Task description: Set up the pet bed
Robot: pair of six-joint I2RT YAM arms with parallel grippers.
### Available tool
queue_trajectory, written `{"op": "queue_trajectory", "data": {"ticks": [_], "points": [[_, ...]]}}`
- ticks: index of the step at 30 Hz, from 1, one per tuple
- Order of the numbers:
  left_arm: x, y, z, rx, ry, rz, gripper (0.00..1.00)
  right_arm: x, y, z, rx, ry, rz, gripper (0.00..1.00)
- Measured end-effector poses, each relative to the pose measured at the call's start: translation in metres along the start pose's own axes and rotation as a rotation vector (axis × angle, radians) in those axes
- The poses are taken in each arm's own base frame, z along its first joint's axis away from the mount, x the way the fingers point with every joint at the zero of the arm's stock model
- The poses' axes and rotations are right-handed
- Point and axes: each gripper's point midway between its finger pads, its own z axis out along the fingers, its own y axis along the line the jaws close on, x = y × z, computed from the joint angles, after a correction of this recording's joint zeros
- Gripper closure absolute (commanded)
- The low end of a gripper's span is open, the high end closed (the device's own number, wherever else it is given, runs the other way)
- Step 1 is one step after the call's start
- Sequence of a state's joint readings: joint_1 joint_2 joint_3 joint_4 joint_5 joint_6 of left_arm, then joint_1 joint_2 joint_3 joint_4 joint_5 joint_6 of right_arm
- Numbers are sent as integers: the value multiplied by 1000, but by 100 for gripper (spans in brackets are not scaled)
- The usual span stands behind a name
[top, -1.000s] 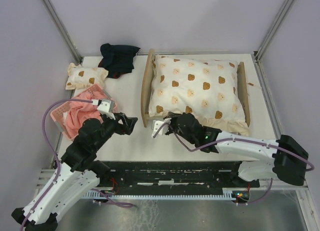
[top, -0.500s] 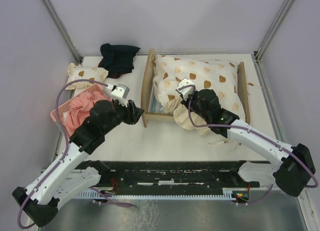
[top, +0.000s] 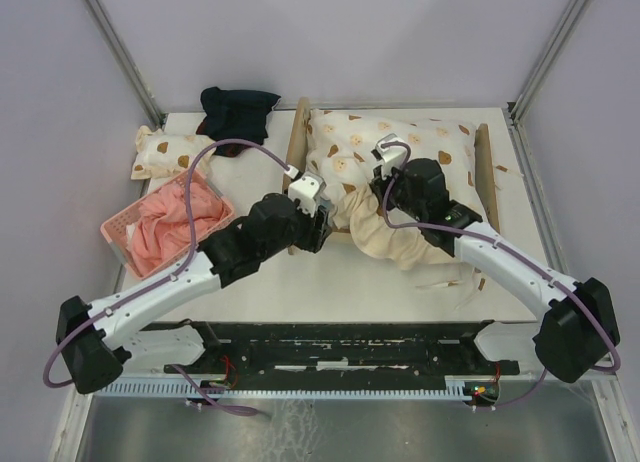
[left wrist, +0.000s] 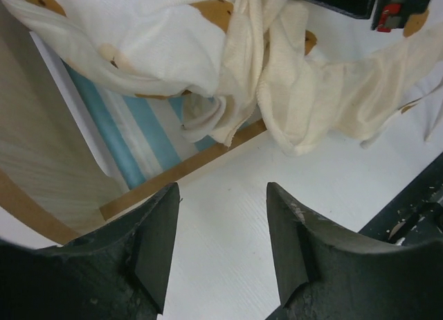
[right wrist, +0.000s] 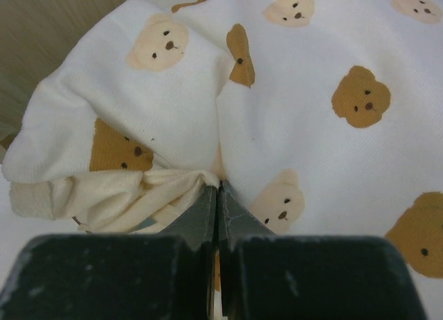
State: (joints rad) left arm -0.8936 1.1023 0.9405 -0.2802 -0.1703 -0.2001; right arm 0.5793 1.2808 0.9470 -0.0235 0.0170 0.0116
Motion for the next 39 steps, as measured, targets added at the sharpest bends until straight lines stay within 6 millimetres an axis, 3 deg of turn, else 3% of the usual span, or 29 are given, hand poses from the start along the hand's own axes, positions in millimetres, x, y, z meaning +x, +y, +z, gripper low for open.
{"op": "queue_trajectory", "data": {"ticks": [10, 13, 15, 19, 20, 22, 31, 39], "points": [[7, 2, 41, -43, -3, 17, 37, 0, -5, 0, -17, -2, 44, 98], [7, 3, 51, -50, -16, 33, 41, -2, -5, -2, -22, -7, 51, 98], [9, 4, 58, -58, -15, 44, 50, -3, -6, -2, -23, -9, 52, 98], [13, 4, 64, -59, -6, 47, 85, -3, -5, -2, -27, -10, 52, 96], [12, 3, 64, -56, -9, 46, 93, -3, -5, -2, -27, -10, 52, 94], [7, 0, 62, -35, -25, 42, 97, -3, -6, -3, -27, -10, 52, 89], [-18, -18, 53, 59, -106, 26, 97, -1, -7, -13, -39, -6, 1, 55], [-24, -19, 52, 65, -117, 21, 97, -12, 6, -53, -151, -99, -231, 38]]}}
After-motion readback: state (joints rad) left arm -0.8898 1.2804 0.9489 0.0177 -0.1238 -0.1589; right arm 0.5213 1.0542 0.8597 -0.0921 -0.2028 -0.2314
